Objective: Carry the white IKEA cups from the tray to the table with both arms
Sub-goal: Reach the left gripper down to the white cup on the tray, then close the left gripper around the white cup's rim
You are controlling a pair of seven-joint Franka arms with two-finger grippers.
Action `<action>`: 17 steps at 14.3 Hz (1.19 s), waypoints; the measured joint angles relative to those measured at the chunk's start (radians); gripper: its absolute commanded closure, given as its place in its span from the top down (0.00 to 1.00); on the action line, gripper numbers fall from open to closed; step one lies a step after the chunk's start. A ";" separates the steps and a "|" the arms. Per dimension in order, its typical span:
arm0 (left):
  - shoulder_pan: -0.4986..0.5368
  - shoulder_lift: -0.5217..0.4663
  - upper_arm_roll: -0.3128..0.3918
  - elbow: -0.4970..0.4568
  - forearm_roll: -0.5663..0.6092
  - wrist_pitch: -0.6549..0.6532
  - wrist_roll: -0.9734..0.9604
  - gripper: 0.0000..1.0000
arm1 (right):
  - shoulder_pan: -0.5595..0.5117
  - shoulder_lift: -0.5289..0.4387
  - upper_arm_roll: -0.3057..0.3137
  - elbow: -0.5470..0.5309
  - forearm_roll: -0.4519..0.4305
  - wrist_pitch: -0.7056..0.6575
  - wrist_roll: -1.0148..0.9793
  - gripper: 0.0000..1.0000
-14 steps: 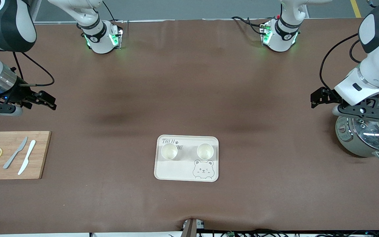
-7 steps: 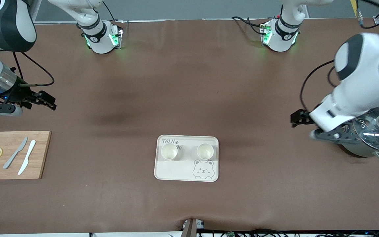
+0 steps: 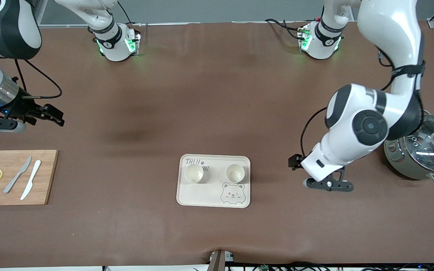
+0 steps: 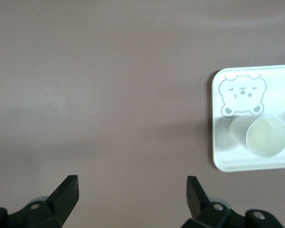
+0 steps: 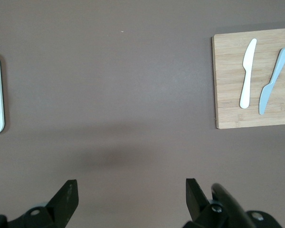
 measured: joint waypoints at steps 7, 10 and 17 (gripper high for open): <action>-0.210 0.156 0.103 0.129 0.000 0.070 -0.132 1.00 | 0.000 0.000 0.002 0.000 0.000 0.001 0.000 1.00; -0.235 0.190 0.103 0.131 0.000 0.120 -0.168 1.00 | 0.000 0.000 0.003 0.000 0.000 0.000 -0.001 1.00; -0.261 0.254 0.103 0.132 0.000 0.187 -0.201 1.00 | 0.004 0.000 0.005 0.000 0.000 0.001 -0.002 1.00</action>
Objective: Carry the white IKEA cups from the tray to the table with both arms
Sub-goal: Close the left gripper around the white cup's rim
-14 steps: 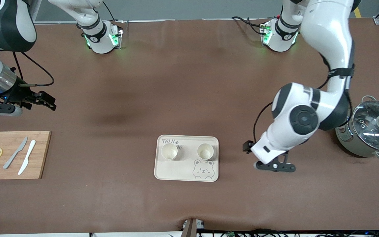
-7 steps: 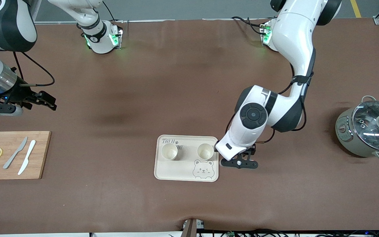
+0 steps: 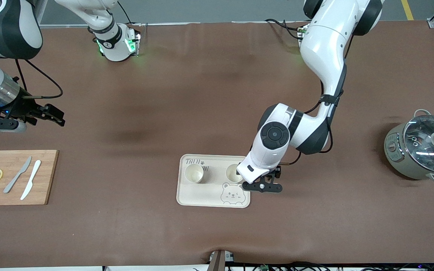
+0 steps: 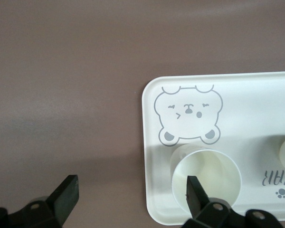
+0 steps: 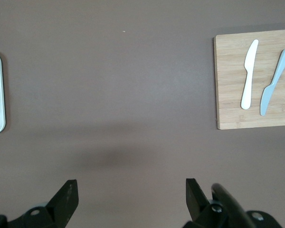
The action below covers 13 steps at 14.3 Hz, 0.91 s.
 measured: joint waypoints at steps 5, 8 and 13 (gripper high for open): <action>-0.025 0.021 -0.003 0.000 0.000 0.022 -0.044 1.00 | 0.005 0.000 0.004 0.000 0.000 0.000 0.000 1.00; -0.031 0.034 -0.003 0.000 0.000 0.032 -0.049 1.00 | 0.005 0.001 0.004 0.000 0.000 0.000 0.000 1.00; -0.034 0.075 -0.004 0.000 0.000 0.056 -0.049 1.00 | 0.004 0.003 0.003 0.000 0.000 0.000 0.000 1.00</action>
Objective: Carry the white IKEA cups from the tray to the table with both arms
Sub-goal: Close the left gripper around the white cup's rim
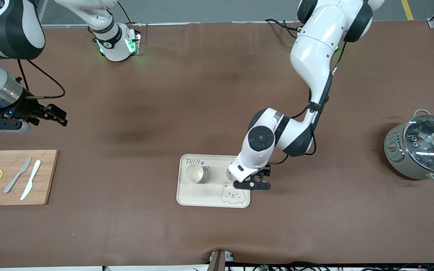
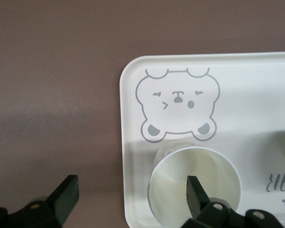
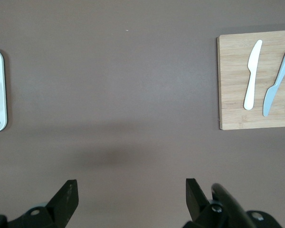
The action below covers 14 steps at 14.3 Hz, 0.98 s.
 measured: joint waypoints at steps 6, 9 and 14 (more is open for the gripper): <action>-0.008 0.010 0.000 0.000 0.000 0.003 0.000 1.00 | 0.000 0.001 0.000 0.000 0.000 0.000 0.000 1.00; -0.008 0.011 0.000 0.000 0.000 0.003 0.000 1.00 | 0.000 0.002 0.000 0.000 0.000 0.002 0.000 1.00; -0.010 0.020 -0.001 0.000 -0.009 0.014 -0.022 0.00 | 0.000 0.004 0.000 -0.001 0.000 0.007 0.000 1.00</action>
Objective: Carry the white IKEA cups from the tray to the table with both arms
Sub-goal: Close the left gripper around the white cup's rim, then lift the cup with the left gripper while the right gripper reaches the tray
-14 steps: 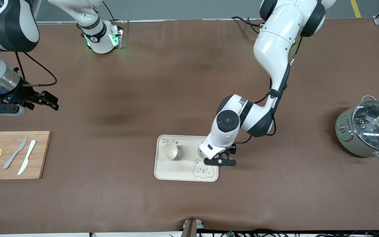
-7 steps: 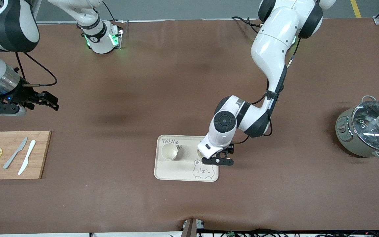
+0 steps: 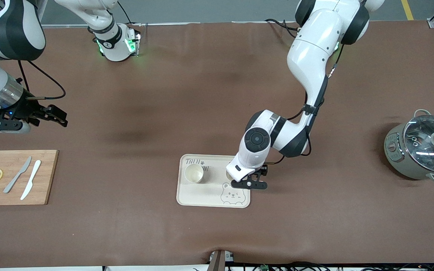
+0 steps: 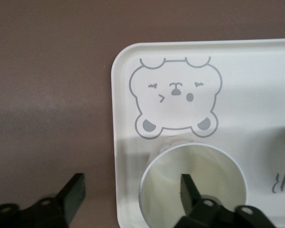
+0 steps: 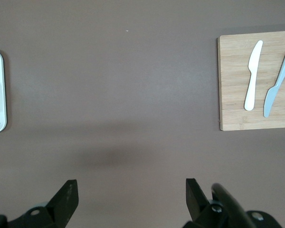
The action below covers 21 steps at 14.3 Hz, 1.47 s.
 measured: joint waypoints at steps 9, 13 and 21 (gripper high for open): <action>-0.022 0.010 0.000 0.000 -0.055 0.024 -0.028 0.00 | 0.000 0.000 0.000 0.000 0.000 0.001 0.000 1.00; -0.016 0.010 0.002 0.003 -0.055 0.028 -0.028 0.00 | 0.000 0.000 0.000 0.000 0.000 0.001 0.000 1.00; 0.050 -0.081 0.003 0.027 -0.074 -0.126 0.053 0.00 | 0.000 0.001 0.000 -0.001 0.000 0.001 0.000 1.00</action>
